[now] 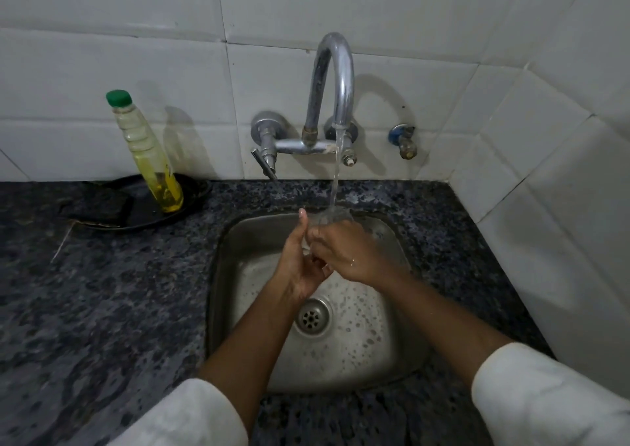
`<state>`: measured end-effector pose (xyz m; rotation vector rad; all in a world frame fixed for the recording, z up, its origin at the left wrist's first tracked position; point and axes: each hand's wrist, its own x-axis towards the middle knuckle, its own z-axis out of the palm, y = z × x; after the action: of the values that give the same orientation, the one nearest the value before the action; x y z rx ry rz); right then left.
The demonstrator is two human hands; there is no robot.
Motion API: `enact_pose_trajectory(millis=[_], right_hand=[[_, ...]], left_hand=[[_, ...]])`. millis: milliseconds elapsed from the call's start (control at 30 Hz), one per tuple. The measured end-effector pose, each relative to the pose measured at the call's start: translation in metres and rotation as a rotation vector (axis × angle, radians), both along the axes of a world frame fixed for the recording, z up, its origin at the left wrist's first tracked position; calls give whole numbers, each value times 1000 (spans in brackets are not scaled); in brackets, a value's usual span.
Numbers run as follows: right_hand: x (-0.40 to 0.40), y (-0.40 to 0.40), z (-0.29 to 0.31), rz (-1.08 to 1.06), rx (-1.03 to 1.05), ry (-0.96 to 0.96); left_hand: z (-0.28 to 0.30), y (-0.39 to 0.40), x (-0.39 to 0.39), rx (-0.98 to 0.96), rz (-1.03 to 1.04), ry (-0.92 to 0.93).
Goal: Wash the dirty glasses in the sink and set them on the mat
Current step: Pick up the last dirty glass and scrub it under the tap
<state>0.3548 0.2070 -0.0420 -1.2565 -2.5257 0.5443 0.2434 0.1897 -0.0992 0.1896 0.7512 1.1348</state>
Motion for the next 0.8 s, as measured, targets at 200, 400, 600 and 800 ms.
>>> enact_pose_trajectory(millis=[200, 400, 600, 800], right_hand=[[-2, -7, -5, -31, -85, 125], [-6, -17, -9, -225, -357, 533], [-18, -27, -41, -947, -1110, 1592], [-20, -9, -49, -1106, -1003, 1488]], left_hand=[[-5, -4, -7, 84, 183, -110], [2, 0, 1, -45, 89, 128], [12, -4, 1, 58, 241, 443], [21, -25, -3, 338, 184, 810]])
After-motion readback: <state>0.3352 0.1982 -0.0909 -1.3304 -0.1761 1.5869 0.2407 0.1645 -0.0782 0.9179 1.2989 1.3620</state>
